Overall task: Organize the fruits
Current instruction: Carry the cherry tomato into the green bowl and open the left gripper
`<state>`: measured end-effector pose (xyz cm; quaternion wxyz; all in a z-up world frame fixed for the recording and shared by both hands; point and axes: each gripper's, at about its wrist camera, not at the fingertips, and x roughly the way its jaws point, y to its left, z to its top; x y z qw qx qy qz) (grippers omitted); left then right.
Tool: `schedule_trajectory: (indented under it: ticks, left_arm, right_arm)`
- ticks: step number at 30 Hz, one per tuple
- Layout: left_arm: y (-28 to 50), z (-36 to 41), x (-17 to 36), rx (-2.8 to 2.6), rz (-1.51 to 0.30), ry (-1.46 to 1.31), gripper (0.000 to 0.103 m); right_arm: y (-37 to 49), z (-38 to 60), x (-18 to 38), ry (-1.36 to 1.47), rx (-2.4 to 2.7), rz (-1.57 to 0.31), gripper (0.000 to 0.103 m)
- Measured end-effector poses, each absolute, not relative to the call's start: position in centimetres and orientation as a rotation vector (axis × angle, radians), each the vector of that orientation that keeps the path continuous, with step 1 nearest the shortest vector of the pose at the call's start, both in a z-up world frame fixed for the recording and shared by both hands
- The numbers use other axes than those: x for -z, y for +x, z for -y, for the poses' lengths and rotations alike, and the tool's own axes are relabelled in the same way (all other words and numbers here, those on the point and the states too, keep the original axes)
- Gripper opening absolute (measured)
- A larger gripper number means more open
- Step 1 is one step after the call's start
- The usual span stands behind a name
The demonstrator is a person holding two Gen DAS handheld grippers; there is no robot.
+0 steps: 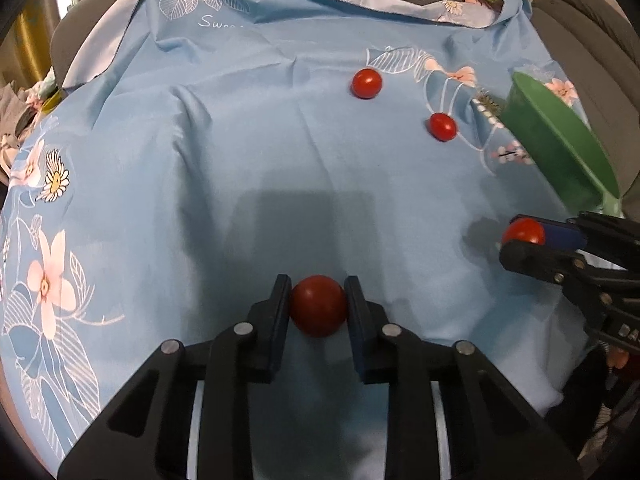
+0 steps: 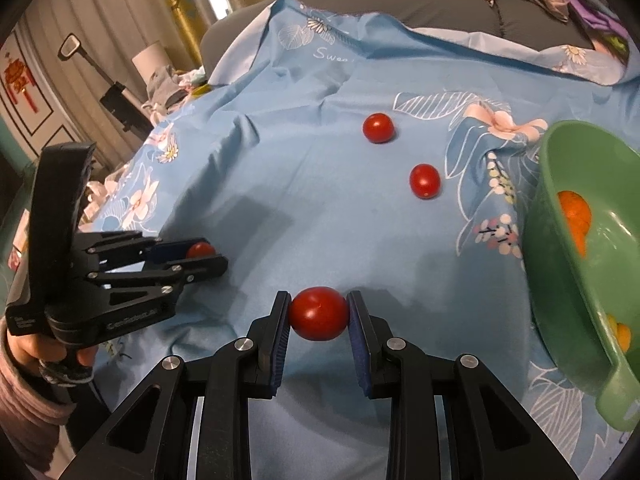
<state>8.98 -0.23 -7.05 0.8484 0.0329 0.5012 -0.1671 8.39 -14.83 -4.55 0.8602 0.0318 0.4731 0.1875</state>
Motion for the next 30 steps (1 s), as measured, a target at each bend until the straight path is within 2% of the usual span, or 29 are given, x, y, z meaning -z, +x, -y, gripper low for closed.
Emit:
schedule_trajectory:
  ticks: [19, 30]
  left_arm:
    - [5.8, 3.6, 0.7, 0.445, -0.952, 0.056, 0.026]
    - [6.3, 9.8, -2.3, 0.551, -0.888, 0.129, 0.026]
  right_arm:
    - [5.3, 18.6, 1.0, 0.132, -0.355, -0.87, 0.03]
    - [4.2, 22.9, -1.2, 0.175, -0.284, -0.782, 0.03]
